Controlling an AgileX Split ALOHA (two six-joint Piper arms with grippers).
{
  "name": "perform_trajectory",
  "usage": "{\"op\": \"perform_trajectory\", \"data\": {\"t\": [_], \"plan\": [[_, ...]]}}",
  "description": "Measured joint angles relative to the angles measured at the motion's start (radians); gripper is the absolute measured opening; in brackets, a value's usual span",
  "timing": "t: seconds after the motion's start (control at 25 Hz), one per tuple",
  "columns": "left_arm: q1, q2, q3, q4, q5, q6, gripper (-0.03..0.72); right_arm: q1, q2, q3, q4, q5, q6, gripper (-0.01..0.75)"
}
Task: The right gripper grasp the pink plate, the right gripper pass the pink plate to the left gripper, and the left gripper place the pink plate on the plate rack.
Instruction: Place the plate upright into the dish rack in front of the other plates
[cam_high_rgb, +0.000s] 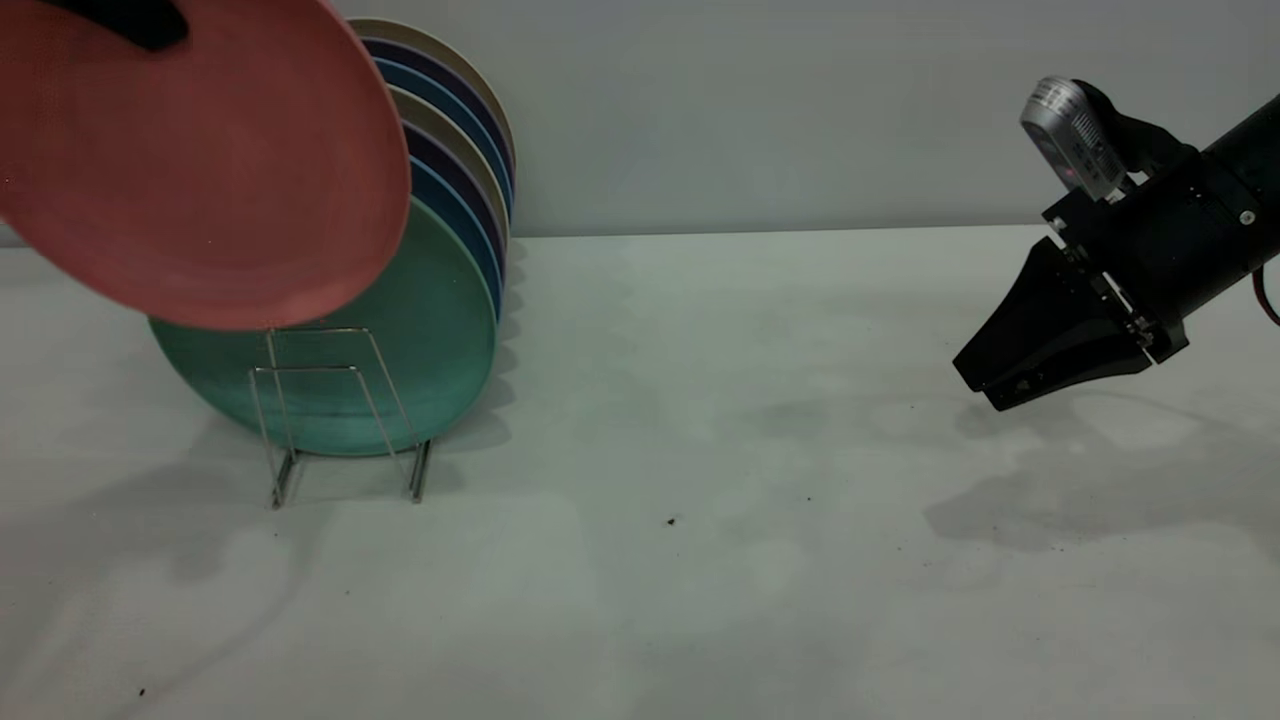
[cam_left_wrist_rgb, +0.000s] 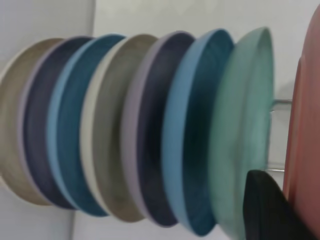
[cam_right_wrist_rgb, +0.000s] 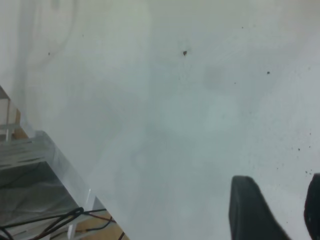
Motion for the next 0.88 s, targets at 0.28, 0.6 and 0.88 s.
{"op": "perform_trajectory", "data": {"t": [0.28, 0.6, 0.88], "plan": [[0.0, 0.003, 0.0, 0.001, -0.068, 0.026, 0.138, 0.0, 0.0, 0.0, 0.0, 0.0, 0.005, 0.29], [0.0, 0.075, -0.001, 0.0, -0.074, 0.026, 0.138, 0.0, 0.0, 0.0, 0.0, -0.001, 0.006, 0.29], [0.0, 0.111, -0.001, -0.034, -0.084, 0.026, 0.138, 0.0, 0.0, 0.0, 0.0, -0.001, 0.006, 0.29]]}}
